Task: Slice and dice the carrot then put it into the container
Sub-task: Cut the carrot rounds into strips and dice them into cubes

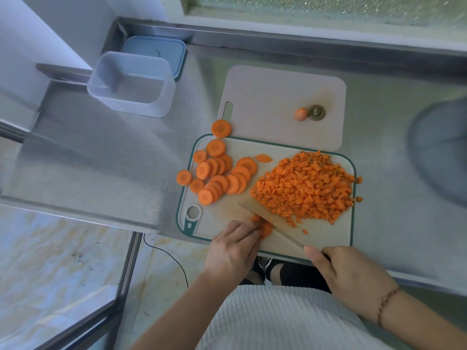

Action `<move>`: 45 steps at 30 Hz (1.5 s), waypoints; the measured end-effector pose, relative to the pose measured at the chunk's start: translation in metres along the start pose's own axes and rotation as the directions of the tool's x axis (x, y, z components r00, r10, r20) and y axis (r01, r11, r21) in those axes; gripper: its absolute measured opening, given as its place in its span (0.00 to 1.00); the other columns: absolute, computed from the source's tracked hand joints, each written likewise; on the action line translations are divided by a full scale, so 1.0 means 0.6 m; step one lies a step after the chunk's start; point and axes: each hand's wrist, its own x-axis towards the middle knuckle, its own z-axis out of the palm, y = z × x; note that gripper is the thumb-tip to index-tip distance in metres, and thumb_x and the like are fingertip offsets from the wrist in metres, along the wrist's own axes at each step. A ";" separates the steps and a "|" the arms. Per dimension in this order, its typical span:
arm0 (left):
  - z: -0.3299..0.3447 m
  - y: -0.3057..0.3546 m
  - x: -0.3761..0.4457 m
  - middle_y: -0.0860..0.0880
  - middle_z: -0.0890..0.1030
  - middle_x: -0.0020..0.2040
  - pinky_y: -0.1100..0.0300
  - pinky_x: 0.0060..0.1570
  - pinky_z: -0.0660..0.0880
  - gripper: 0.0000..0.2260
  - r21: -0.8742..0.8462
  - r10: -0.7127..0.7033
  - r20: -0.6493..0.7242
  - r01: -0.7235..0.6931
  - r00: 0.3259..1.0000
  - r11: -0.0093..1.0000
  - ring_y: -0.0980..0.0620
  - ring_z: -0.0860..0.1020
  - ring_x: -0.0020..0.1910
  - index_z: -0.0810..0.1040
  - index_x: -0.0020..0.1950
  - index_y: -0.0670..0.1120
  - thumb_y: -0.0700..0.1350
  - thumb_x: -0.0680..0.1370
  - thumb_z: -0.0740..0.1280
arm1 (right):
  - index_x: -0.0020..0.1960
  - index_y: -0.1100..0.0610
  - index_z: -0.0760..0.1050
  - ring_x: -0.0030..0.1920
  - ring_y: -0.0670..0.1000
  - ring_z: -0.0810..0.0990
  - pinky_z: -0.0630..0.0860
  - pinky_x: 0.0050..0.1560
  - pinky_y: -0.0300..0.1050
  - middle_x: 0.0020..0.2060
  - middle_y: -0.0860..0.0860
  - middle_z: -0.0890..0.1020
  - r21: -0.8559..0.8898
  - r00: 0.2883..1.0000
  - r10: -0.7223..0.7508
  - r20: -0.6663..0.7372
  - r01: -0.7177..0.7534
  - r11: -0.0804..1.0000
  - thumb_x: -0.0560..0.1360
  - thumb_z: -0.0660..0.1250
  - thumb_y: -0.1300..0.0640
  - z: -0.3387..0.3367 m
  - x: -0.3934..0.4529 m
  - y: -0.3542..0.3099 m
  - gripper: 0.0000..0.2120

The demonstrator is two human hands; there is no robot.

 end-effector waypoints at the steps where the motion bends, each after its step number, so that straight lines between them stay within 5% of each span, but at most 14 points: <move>1: 0.000 0.000 0.000 0.50 0.85 0.56 0.64 0.54 0.77 0.05 -0.002 -0.003 -0.001 0.003 1.000 1.000 0.52 0.79 0.49 0.86 0.52 0.42 0.41 0.79 0.71 | 0.30 0.54 0.67 0.28 0.51 0.74 0.70 0.30 0.44 0.24 0.52 0.72 0.007 1.000 -0.002 -0.005 0.002 1.000 0.71 0.37 0.28 0.001 -0.001 0.002 0.35; 20: -0.004 -0.006 -0.003 0.49 0.84 0.52 0.61 0.50 0.78 0.03 0.000 0.023 0.013 -0.023 1.000 1.000 0.50 0.78 0.47 0.86 0.50 0.41 0.39 0.80 0.72 | 0.31 0.54 0.69 0.32 0.50 0.77 0.68 0.30 0.41 0.29 0.54 0.78 -0.080 0.998 0.010 0.059 -0.005 0.997 0.70 0.35 0.28 -0.014 0.005 -0.009 0.36; 28: -0.001 -0.009 -0.003 0.50 0.85 0.53 0.61 0.50 0.79 0.03 -0.023 0.008 0.013 -0.008 1.000 1.000 0.51 0.80 0.49 0.86 0.51 0.43 0.39 0.79 0.72 | 0.34 0.51 0.70 0.31 0.46 0.76 0.72 0.32 0.42 0.29 0.48 0.76 -0.134 0.999 0.027 0.041 -0.021 0.991 0.68 0.33 0.28 0.002 0.023 -0.034 0.36; 36: -0.004 -0.017 -0.015 0.45 0.82 0.50 0.53 0.48 0.80 0.01 -0.063 0.054 -0.009 -0.054 0.999 0.997 0.44 0.81 0.50 0.83 0.47 0.38 0.35 0.77 0.74 | 0.28 0.53 0.66 0.26 0.47 0.71 0.70 0.31 0.46 0.22 0.50 0.71 0.119 1.000 -0.007 0.018 0.004 0.993 0.72 0.42 0.28 0.004 0.016 -0.019 0.33; 45: 0.002 -0.010 -0.030 0.48 0.84 0.51 0.54 0.54 0.78 0.02 0.009 0.050 -0.035 -0.049 0.998 0.999 0.45 0.80 0.51 0.85 0.48 0.41 0.38 0.78 0.73 | 0.29 0.52 0.68 0.29 0.49 0.75 0.70 0.33 0.44 0.24 0.50 0.74 0.063 0.999 -0.001 0.054 -0.003 0.998 0.71 0.41 0.29 0.013 -0.006 -0.020 0.33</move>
